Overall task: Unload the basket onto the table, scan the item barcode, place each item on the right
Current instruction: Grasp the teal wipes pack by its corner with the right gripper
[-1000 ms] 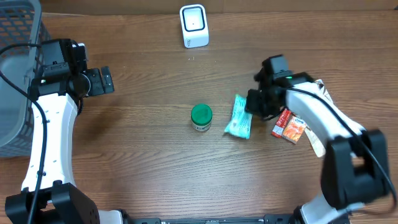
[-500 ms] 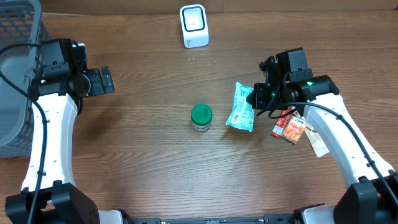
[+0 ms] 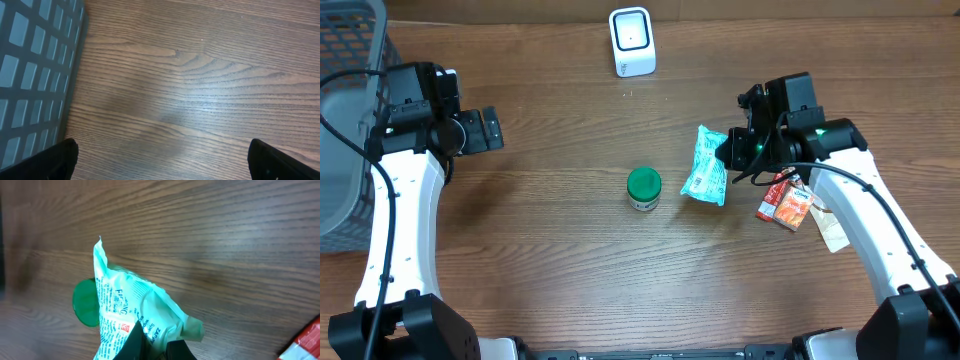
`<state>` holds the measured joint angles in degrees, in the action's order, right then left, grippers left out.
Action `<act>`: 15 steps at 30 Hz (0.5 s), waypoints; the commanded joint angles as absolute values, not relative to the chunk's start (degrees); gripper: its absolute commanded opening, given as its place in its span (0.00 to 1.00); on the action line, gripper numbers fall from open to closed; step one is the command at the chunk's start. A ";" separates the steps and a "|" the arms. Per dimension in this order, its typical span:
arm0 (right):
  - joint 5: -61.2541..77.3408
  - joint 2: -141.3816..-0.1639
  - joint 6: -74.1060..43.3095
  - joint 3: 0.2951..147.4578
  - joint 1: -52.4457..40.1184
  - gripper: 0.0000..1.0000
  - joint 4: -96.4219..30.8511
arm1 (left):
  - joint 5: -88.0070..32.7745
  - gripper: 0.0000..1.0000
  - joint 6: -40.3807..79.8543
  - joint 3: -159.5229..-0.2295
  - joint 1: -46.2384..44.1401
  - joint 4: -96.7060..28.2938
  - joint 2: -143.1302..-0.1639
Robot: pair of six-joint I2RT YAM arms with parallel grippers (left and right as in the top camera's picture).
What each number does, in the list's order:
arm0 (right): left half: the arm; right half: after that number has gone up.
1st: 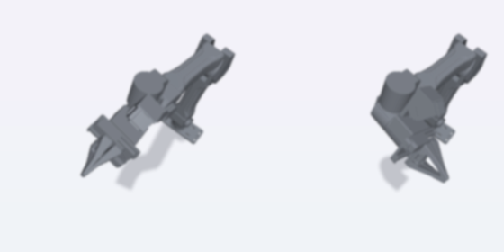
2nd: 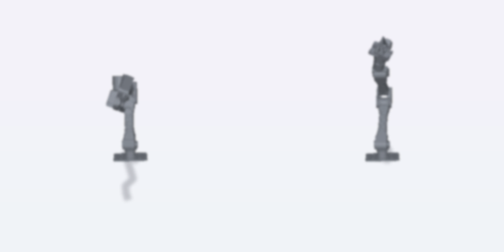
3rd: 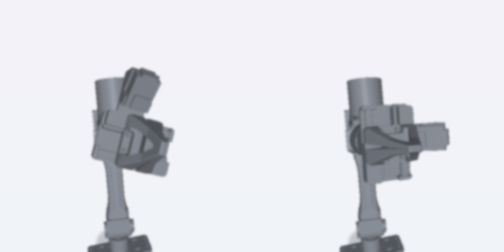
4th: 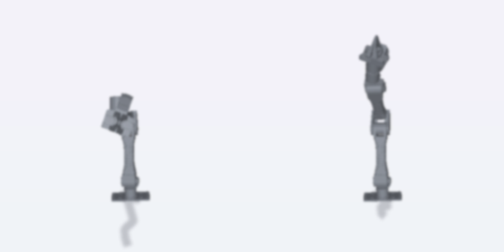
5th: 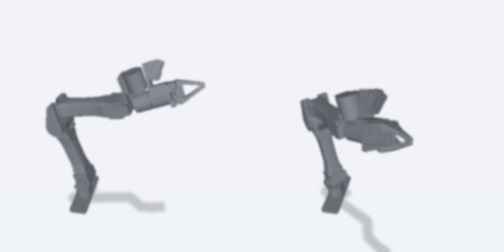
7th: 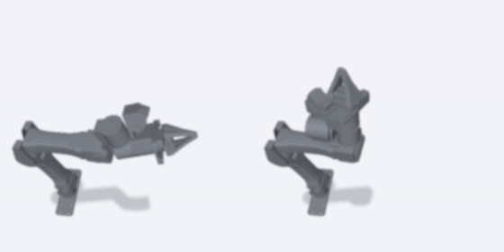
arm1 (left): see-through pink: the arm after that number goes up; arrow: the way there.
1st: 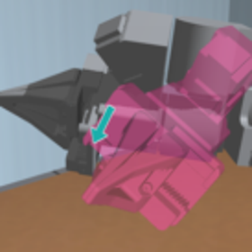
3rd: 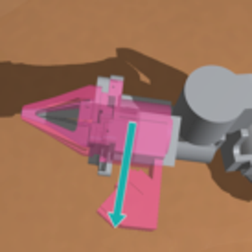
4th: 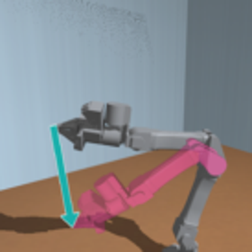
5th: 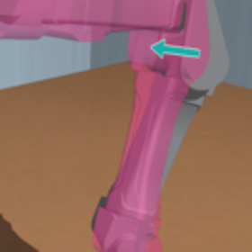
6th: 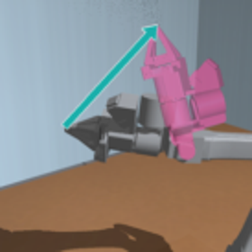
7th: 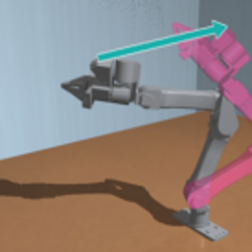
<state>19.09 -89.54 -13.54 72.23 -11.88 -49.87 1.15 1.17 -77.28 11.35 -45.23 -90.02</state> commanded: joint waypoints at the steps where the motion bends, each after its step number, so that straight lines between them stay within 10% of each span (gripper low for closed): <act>1: 15.81 -89.67 -22.79 72.62 -11.88 0.04 -49.39 | 1.28 1.00 1.72 -77.67 11.22 -45.19 -90.35; 15: 13.47 -95.31 -31.77 58.08 -11.92 0.04 -34.35 | 1.28 1.00 1.72 -77.67 11.22 -45.19 -90.35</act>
<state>14.33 -94.00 -27.66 60.12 -11.88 -36.73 1.15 1.17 -77.28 11.35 -45.23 -90.02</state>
